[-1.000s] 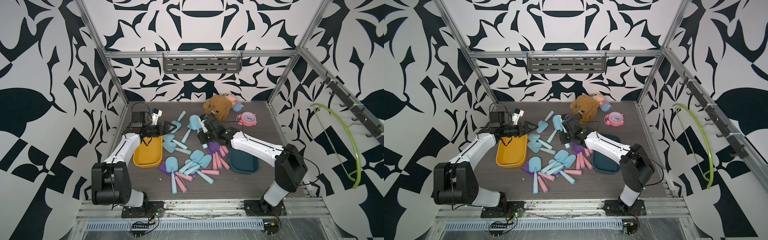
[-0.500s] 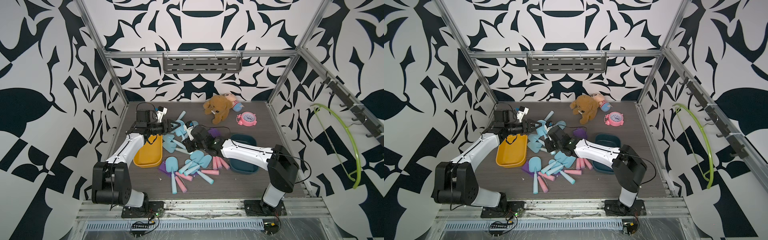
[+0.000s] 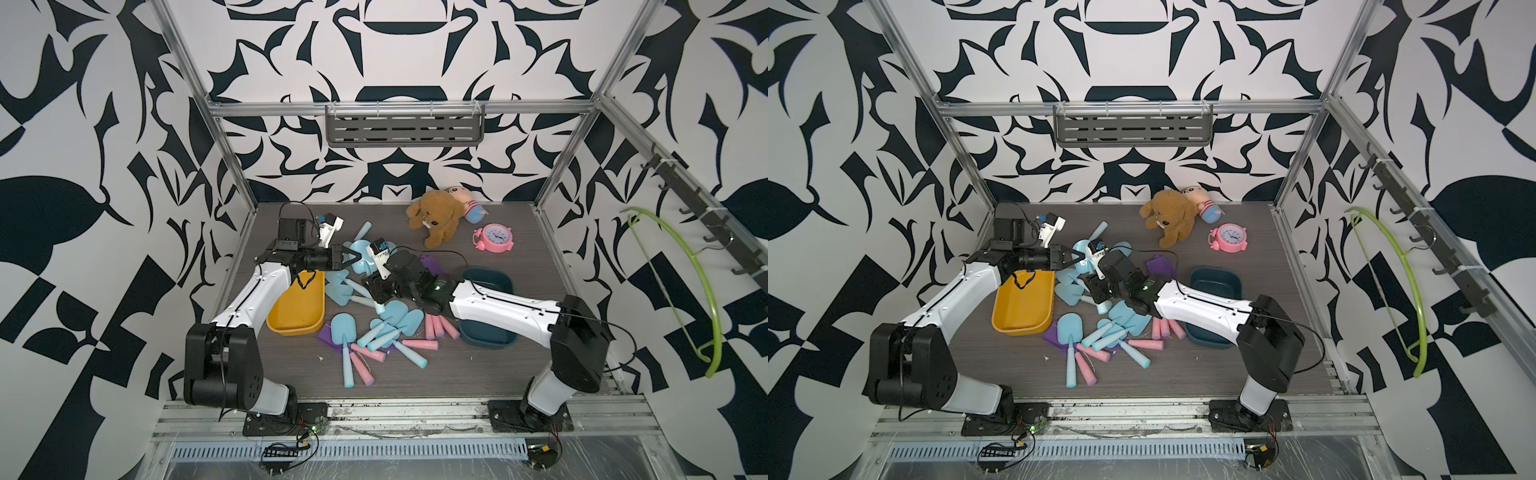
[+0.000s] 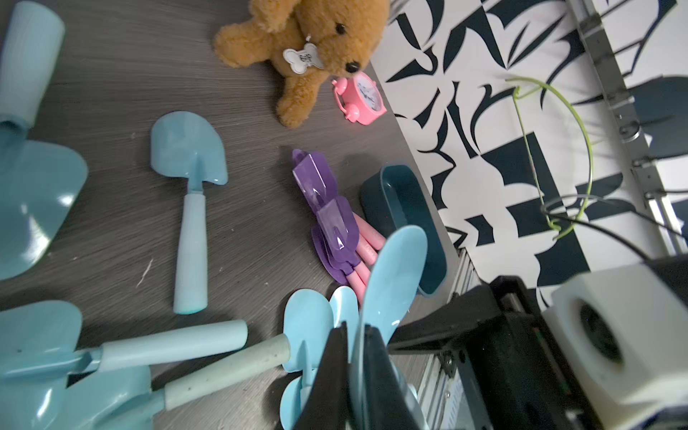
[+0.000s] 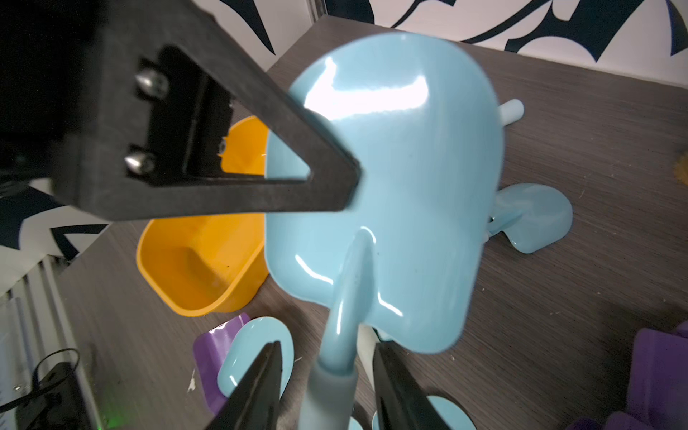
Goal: Sort the small shovels by color and place them into the storage box
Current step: Pick up the shovel from the center of the board.
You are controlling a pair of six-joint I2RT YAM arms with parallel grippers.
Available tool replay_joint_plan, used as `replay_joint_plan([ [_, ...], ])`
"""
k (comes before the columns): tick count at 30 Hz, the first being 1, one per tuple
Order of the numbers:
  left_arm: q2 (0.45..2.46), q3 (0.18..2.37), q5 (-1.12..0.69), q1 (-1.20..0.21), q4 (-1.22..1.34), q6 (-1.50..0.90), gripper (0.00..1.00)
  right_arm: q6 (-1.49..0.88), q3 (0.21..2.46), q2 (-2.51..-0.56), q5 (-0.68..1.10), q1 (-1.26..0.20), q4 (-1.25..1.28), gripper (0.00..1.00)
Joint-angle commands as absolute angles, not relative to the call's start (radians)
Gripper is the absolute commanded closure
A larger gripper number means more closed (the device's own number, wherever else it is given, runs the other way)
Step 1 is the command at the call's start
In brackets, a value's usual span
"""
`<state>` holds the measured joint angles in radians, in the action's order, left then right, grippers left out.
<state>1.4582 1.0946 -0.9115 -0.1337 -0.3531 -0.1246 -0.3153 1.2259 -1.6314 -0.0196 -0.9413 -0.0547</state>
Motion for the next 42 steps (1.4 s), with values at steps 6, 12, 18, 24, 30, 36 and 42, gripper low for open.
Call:
replay_joint_plan([
  [6, 1.438, 1.146, -1.167, -0.133, -0.632, 0.295, 1.00, -0.180, 1.301, -1.525, 0.228, -0.874, -0.173, 0.53],
  [12, 1.432, 1.148, -1.252, -0.133, -0.709, 0.407, 1.00, -0.184, 1.337, -1.532, 0.299, -0.822, -0.189, 0.53],
  [18, 1.429, 1.146, -1.225, -0.133, -0.730, 0.441, 1.00, -0.202, 1.320, -1.493, 0.324, -0.770, -0.218, 0.53],
  [24, 1.426, 1.156, -1.239, -0.132, -0.770, 0.496, 1.00, -0.280, 1.379, -1.541, 0.380, -0.730, -0.297, 0.54],
  [30, 1.425, 1.160, -1.249, -0.133, -0.785, 0.512, 1.00, -0.301, 1.422, -1.606, 0.478, -0.730, -0.284, 0.55],
  [36, 1.427, 1.158, -1.233, -0.133, -0.780, 0.505, 1.00, -0.335, 1.452, -1.655, 0.554, -0.730, -0.256, 0.60],
  [42, 1.427, 1.152, -1.163, -0.132, -0.721, 0.423, 0.89, -0.366, 1.462, -1.678, 0.546, -0.730, -0.238, 1.00],
])
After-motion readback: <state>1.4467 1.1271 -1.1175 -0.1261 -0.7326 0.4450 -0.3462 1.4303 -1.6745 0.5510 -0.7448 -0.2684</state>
